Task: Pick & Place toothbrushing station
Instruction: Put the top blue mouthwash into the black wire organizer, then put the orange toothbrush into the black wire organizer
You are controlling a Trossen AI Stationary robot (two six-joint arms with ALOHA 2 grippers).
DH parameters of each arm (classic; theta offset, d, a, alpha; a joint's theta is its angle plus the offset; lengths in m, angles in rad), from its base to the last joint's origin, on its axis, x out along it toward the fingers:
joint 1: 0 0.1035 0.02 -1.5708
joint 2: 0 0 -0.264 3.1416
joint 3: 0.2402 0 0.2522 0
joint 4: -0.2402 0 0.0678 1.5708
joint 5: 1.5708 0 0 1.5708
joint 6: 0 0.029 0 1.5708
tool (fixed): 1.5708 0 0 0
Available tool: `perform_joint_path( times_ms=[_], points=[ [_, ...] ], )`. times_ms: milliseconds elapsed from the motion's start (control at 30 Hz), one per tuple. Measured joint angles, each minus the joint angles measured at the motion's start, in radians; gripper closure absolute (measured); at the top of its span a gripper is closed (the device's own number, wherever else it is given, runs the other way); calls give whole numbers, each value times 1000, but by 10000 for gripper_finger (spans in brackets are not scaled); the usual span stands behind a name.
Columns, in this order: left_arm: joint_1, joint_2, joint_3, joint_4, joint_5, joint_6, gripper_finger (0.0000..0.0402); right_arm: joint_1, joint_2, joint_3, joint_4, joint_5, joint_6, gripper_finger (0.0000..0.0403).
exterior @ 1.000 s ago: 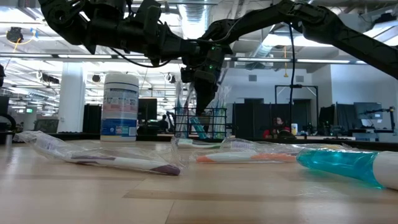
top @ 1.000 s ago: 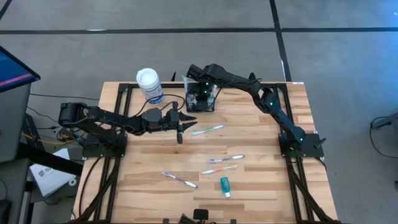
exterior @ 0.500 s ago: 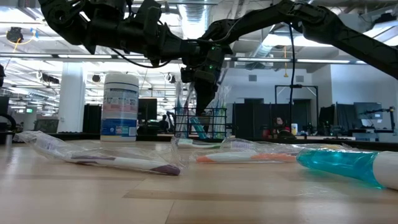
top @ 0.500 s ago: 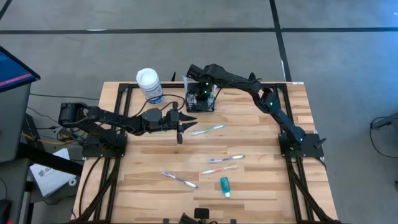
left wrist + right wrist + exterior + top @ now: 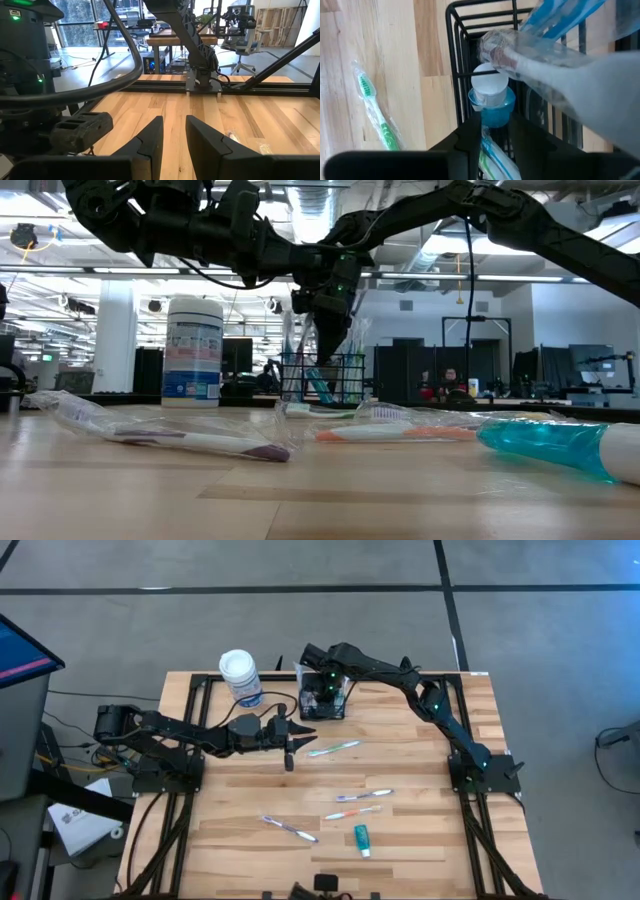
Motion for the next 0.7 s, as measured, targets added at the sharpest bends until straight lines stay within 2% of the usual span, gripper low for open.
perform_joint_path(
  times_ms=[200,700],
  points=[
    [0,0,0,0,0,0,325,-2,-4,1,-19,8,0,292],
    [0,0,0,-2,0,0,325,-3,-28,31,-53,21,0,291]
  ],
)
